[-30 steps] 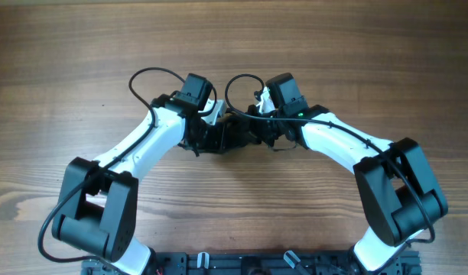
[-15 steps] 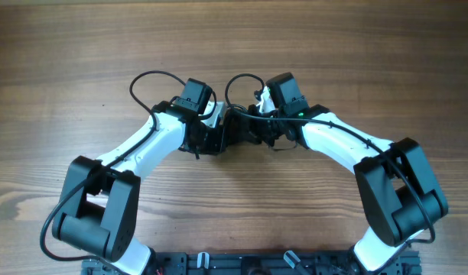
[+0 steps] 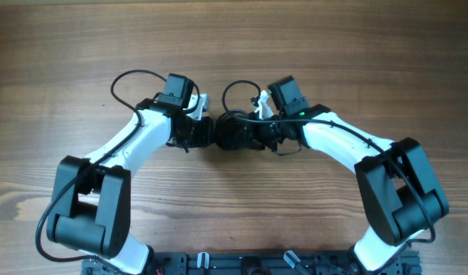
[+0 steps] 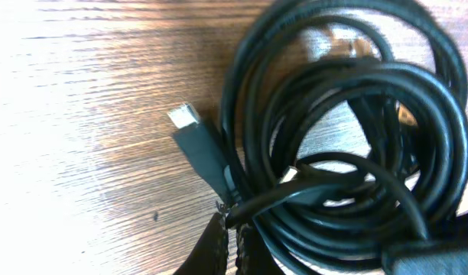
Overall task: Untangle cables
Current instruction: 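Open both grippers and release the black coil onto the table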
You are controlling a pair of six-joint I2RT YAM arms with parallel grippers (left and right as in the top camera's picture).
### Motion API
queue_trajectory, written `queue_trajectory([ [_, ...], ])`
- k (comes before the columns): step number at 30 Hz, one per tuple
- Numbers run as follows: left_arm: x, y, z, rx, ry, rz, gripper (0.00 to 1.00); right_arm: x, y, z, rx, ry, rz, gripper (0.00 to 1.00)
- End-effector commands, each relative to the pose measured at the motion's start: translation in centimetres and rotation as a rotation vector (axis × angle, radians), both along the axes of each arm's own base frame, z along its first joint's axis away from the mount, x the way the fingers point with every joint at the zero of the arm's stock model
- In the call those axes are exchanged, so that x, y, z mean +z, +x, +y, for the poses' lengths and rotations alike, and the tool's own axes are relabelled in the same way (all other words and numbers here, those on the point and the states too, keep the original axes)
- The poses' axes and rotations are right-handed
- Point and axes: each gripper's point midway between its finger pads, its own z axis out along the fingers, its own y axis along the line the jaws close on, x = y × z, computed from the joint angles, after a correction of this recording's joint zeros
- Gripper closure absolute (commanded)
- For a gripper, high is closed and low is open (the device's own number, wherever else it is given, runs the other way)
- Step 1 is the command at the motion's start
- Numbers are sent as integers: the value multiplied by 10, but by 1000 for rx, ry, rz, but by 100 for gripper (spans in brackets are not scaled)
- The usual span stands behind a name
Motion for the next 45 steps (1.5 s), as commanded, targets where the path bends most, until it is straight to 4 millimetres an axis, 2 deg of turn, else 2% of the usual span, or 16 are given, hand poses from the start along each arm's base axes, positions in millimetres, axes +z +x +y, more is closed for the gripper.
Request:
queue_trajectory([
  [1,1,13,10,58,8,-22,96,21,-12,3,99,179,38,96],
  [7,2,16,9,58,4,-36,96,52,-19,0,186,372,38,96],
  [12,3,19,9,58,2,-47,96,61,-22,1,213,424,40,96],
  [17,3,19,9,58,2,-47,96,93,-31,2,312,596,14,96],
  [21,3,19,8,58,1,-50,96,98,-29,3,332,621,-11,96],
  [25,1,21,12,65,24,-57,96,114,-34,1,405,708,-60,96],
  [32,-1,31,25,123,94,-90,96,115,-33,1,412,712,-81,96],
  [39,2,64,60,355,248,-202,96,117,-31,2,405,704,-52,95],
  [45,15,91,67,424,261,-321,96,117,-31,2,406,705,-54,95],
])
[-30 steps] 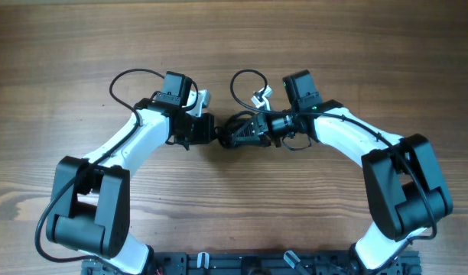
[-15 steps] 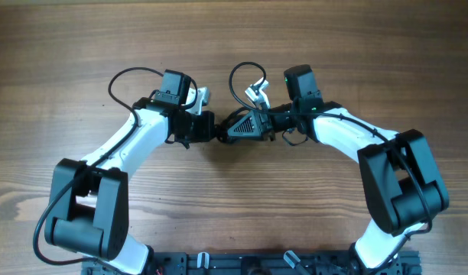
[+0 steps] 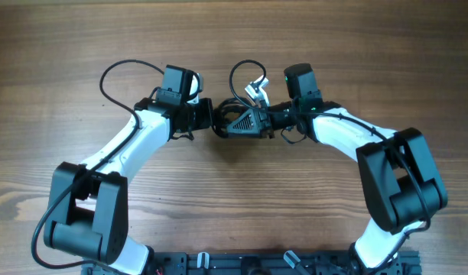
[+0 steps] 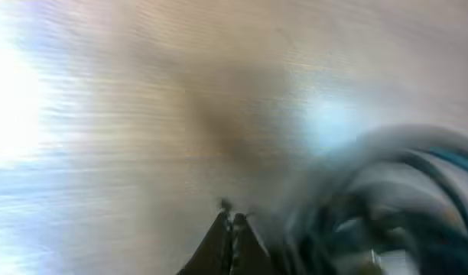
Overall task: Untangle cables
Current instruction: 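Open both grippers and release the black coil onto the table, then withdraw both grippers outward from the coil on the table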
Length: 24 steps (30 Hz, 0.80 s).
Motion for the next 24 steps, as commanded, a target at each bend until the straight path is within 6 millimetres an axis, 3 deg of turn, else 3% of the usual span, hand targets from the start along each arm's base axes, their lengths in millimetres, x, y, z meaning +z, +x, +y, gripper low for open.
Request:
queue_trajectory([
  [1,-6,32,59,222,212,-99,96,46,-30,-4,180,181,15,95],
  [5,1,42,69,263,256,-156,96,46,-30,-4,180,181,15,96],
  [11,-3,36,61,253,206,-114,91,41,-25,-2,149,151,6,93],
  [13,-5,32,57,239,192,-94,82,38,-22,-1,133,135,1,85],
  [15,-6,28,58,235,187,-78,73,35,-19,0,117,120,-5,66],
  [16,-6,26,56,227,170,-66,68,34,-18,0,110,112,-4,65],
  [19,-5,17,46,189,64,-8,66,29,-14,1,80,77,21,59],
  [20,-5,14,45,184,38,11,66,27,-12,2,65,61,32,53],
  [21,-6,12,47,187,16,31,65,25,-9,2,51,48,30,37],
  [22,-7,11,49,192,4,42,64,23,-7,3,39,37,29,29],
  [24,-9,8,58,232,-26,79,60,18,-2,4,6,6,23,17],
])
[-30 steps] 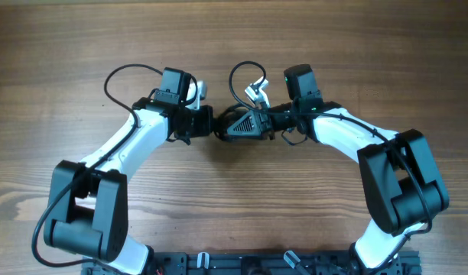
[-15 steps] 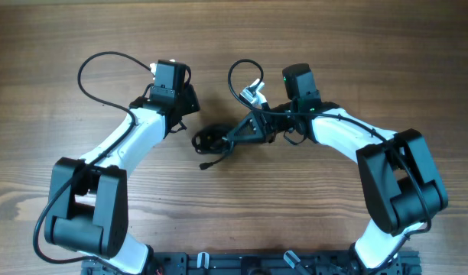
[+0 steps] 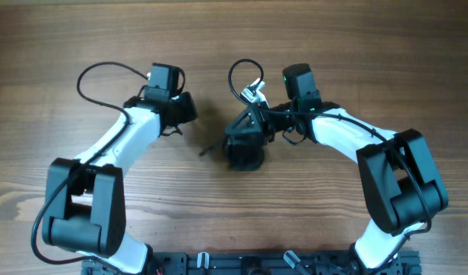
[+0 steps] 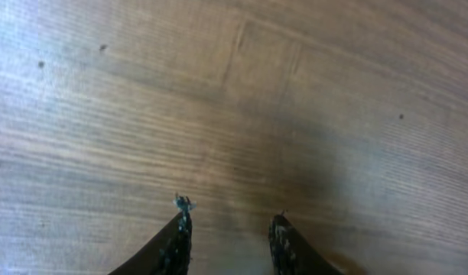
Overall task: Untangle cables
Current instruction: 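Withdraw both grippers outward from the coil on the table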
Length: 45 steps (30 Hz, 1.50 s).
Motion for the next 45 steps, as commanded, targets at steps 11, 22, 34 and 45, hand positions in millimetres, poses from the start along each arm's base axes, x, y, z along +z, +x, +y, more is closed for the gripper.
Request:
queue_trajectory([
  [11,-8,-48,16,69,-202,254,57,-36,40,-3,-244,-268,-102,16],
  [22,-10,-59,16,29,-185,286,49,-34,27,-65,-384,-728,-219,1],
  [34,-9,-52,16,26,-186,258,32,-51,43,-93,-478,-914,-272,0],
  [45,-10,-56,16,52,-193,279,26,-55,50,-104,-515,-974,-299,0],
])
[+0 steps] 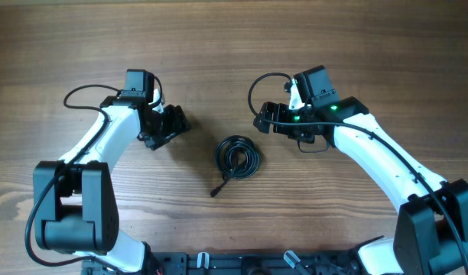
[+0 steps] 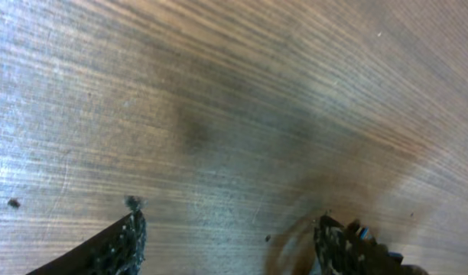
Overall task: Untangle cables
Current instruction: 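Withdraw both grippers outward from the coil on the table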
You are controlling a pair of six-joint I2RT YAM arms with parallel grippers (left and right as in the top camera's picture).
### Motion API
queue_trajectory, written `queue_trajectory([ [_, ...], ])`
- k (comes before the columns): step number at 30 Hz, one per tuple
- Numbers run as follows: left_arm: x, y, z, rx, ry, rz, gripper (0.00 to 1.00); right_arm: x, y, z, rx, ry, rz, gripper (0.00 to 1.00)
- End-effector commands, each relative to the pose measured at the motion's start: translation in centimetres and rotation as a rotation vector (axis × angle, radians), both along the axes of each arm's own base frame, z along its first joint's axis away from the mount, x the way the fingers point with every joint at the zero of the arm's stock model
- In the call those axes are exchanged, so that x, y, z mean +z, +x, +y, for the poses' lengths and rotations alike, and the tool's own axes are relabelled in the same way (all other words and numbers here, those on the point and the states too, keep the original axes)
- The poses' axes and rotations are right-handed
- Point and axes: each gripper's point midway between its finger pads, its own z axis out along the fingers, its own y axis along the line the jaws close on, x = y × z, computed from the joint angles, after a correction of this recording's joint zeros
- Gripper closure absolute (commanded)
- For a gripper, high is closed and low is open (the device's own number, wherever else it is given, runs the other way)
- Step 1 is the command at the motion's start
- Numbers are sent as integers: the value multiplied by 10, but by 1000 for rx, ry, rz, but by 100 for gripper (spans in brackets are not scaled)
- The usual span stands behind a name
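A black cable (image 1: 238, 158) lies coiled in a small loop on the wooden table (image 1: 234, 46) between the two arms, its plug end (image 1: 216, 190) trailing toward the front. My left gripper (image 1: 175, 124) is off to the coil's left and apart from it. In the left wrist view its fingertips (image 2: 128, 233) stand wide apart, and the left gripper (image 2: 230, 237) has only bare wood between them. My right gripper (image 1: 260, 120) hovers above and to the right of the coil, looks open, and holds nothing. The coil does not appear in the left wrist view.
Each arm's own thin black wire loops beside its wrist, one at the left (image 1: 85, 95) and one at the right (image 1: 258, 85). The arm bases and a black rail (image 1: 249, 263) line the table's front edge.
The right gripper has let go of the cable bundle, which now lies flat on the table. Both arms have drawn back outward, and the left jaws stand wider apart.
Both grippers were together at the tangled black bundle, the left shut at its edge. Then they held it stretched between them, farther back. Then the left was open and apart while the right held the bundle. Now the coil lies free, both grippers away.
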Motion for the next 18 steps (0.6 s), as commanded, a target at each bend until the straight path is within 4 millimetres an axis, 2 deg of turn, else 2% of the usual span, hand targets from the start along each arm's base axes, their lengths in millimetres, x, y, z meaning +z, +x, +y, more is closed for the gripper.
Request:
queue_trajectory([
  [1,3,-2,-1,7,-10,5,25,2,7,-2,3,-26,-33,0],
  [5,3,-1,-1,7,-10,0,25,2,7,-2,3,-26,-32,0],
  [10,3,0,-1,7,-10,-1,30,2,7,-2,3,-26,-33,1],
  [18,3,0,-1,7,-10,-4,30,2,7,-2,3,-26,-33,0],
])
